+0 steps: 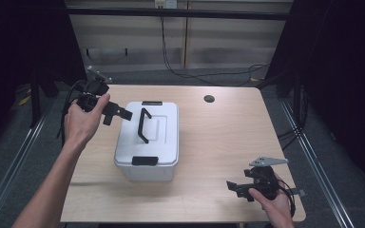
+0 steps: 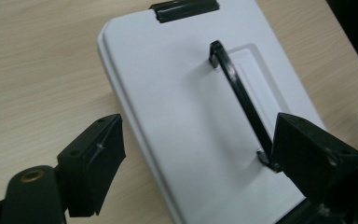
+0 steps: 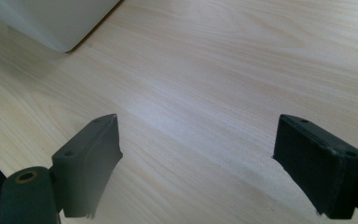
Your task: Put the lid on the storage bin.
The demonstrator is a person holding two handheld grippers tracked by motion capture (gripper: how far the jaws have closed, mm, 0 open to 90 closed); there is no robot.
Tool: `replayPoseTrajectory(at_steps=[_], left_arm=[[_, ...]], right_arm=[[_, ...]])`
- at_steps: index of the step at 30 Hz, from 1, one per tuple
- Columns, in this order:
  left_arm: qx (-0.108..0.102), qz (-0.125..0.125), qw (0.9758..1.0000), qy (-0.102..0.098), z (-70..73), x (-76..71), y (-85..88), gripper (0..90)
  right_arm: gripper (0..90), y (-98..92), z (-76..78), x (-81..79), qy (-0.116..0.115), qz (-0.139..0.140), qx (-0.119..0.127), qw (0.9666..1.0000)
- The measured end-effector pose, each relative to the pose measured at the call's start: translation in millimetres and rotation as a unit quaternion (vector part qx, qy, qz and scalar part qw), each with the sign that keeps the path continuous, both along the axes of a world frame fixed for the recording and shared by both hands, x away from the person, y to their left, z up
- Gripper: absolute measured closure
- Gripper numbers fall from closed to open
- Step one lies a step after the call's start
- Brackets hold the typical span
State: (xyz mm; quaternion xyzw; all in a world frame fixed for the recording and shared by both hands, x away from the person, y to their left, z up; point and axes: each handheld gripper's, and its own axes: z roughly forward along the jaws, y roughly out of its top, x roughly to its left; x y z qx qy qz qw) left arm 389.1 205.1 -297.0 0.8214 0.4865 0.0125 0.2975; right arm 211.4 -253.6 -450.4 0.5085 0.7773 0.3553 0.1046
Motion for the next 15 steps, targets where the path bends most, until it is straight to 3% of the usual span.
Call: replayPoseTrajectory(at_steps=[3,6,9,15], left_arm=[[0.005,0.006,0.9999,-0.008,-10.8,-3.7,12.8,24.3],[-0.004,-0.002,0.9999,-0.010,-20.5,-5.1,28.1,24.5],[-0.005,-0.009,0.9996,-0.025,-26.2,-10.4,38.2,24.5],[-0.021,-0.007,0.9991,-0.036,-33.9,-25.9,54.8,24.6]], right_arm=[[14.0,0.0,0.0,0.0,0.000,0.001,0.000,1.0000],[14.0,0.2,-0.1,-0.3,-0.002,0.002,0.002,1.0000],[14.0,0.2,-0.1,0.3,0.001,0.001,0.000,1.0000],[14.0,0.2,0.1,0.0,0.000,0.002,0.001,1.0000]])
